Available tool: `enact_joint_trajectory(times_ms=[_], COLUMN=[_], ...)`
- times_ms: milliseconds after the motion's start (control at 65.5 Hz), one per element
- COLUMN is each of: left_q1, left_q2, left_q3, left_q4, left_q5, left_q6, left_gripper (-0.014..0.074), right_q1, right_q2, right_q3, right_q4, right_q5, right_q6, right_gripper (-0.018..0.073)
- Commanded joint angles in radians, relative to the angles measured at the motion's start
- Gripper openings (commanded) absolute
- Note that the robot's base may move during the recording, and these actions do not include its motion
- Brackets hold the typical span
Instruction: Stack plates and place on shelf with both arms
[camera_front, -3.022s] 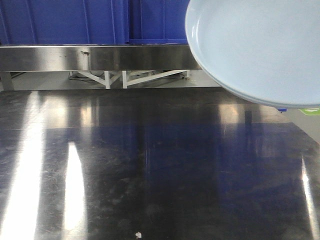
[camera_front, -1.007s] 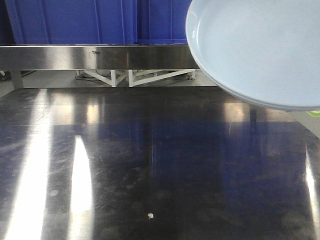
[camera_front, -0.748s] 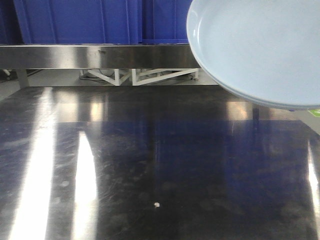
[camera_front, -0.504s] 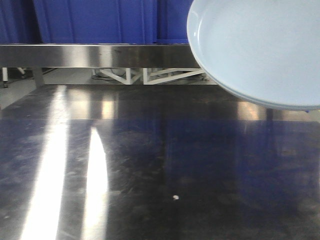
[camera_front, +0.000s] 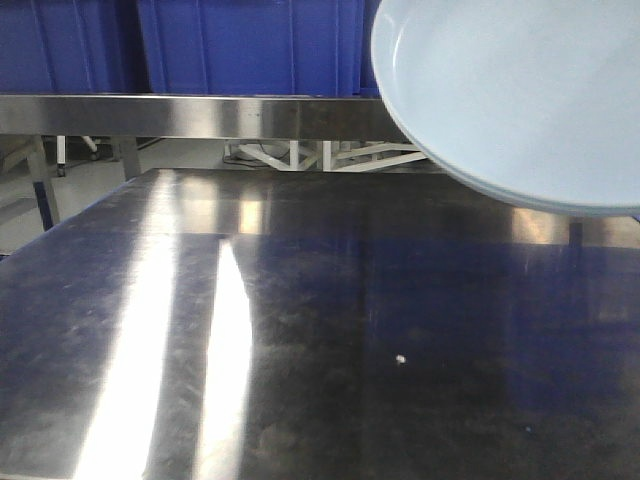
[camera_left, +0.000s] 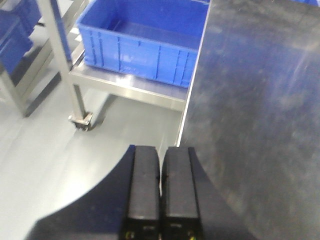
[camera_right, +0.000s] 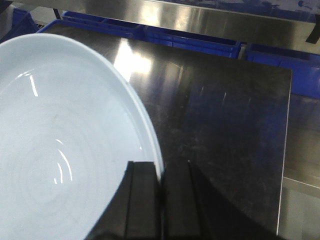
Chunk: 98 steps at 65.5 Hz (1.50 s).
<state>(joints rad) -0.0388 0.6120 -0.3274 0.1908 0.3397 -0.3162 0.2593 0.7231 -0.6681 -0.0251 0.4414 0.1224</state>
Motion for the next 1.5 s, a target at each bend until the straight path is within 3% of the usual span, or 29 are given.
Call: enact_joint_trajectory(times_ms=[0,1481], left_q1=[-0.002,-0.002], left_q2=[0.003,0.003], left_q3=[-0.028,-0.027], left_q4=[-0.002,-0.002], left_q5=[-0.079,-0.079], left_q6=[-0.008,-0.008], left_gripper=[0.0085,0.0085], right_q1=[-0.005,-0.005], right_q2=[-0.006,-0.006], right_q3=[-0.03,-0.03], right_q4=[-0.004,-0.004], right_q5=[-0.091,-0.091], right_q6=[-0.006,-0.006], right_gripper=[0.0024,0.0024])
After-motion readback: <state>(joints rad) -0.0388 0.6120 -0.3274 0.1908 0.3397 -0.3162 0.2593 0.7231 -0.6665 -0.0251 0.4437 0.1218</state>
